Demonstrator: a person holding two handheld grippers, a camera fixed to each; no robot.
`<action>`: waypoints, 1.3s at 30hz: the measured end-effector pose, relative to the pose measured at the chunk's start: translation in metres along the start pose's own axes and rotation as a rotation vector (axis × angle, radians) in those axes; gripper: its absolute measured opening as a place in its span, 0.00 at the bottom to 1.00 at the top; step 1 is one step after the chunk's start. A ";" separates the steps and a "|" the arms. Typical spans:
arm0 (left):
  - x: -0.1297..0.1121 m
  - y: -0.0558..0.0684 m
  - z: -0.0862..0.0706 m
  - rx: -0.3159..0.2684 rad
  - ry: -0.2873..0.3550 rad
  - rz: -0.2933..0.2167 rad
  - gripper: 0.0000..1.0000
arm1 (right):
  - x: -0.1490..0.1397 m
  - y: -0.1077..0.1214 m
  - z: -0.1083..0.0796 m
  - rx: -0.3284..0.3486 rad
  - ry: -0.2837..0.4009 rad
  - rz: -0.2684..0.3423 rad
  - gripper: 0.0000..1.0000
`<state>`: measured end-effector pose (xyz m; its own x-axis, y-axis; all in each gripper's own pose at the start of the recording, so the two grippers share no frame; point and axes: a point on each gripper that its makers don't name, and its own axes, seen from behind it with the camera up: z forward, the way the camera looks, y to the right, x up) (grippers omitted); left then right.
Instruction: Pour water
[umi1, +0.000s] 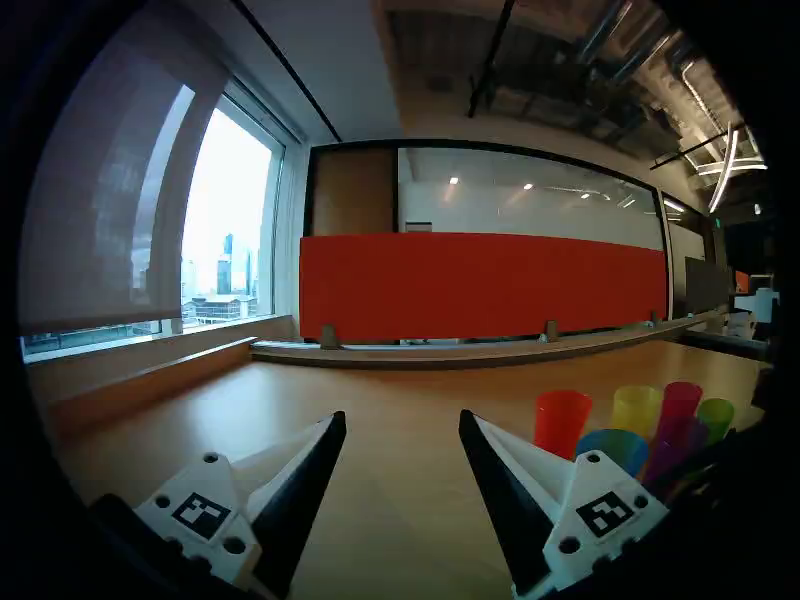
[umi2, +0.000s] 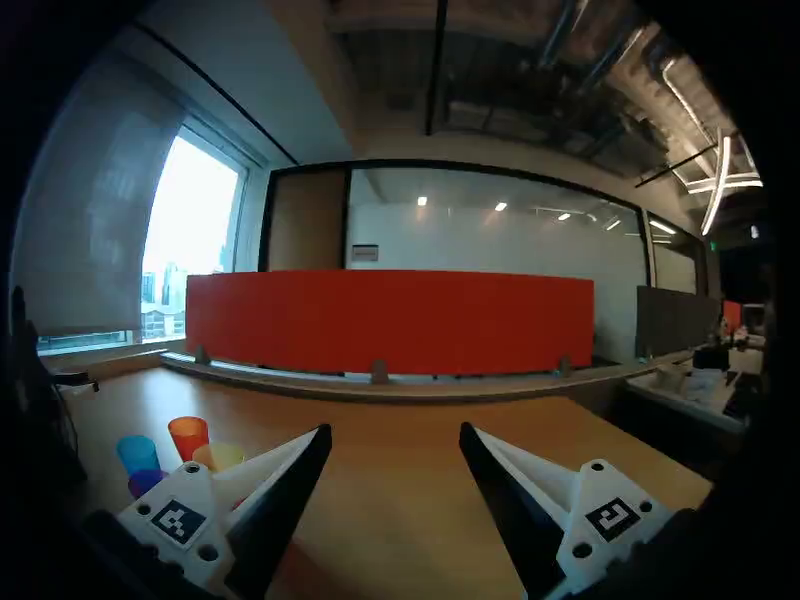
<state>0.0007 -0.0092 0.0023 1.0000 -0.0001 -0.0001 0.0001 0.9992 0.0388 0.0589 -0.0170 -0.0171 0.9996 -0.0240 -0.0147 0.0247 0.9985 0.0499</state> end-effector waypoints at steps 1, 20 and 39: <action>0.000 0.000 0.000 0.000 0.000 0.000 0.83 | 0.000 0.001 -0.001 -0.002 0.003 -0.001 0.99; 0.000 0.000 0.000 0.000 0.000 0.000 0.83 | -0.021 0.012 0.001 -0.031 0.032 0.035 0.99; 0.000 0.000 -0.001 0.000 0.000 0.000 0.83 | -0.053 0.022 0.016 -0.051 -0.001 0.096 0.99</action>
<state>0.0006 -0.0090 0.0016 1.0000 0.0002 0.0001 -0.0002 0.9992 0.0392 0.0070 0.0050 0.0007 0.9974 0.0715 -0.0110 -0.0715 0.9974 0.0000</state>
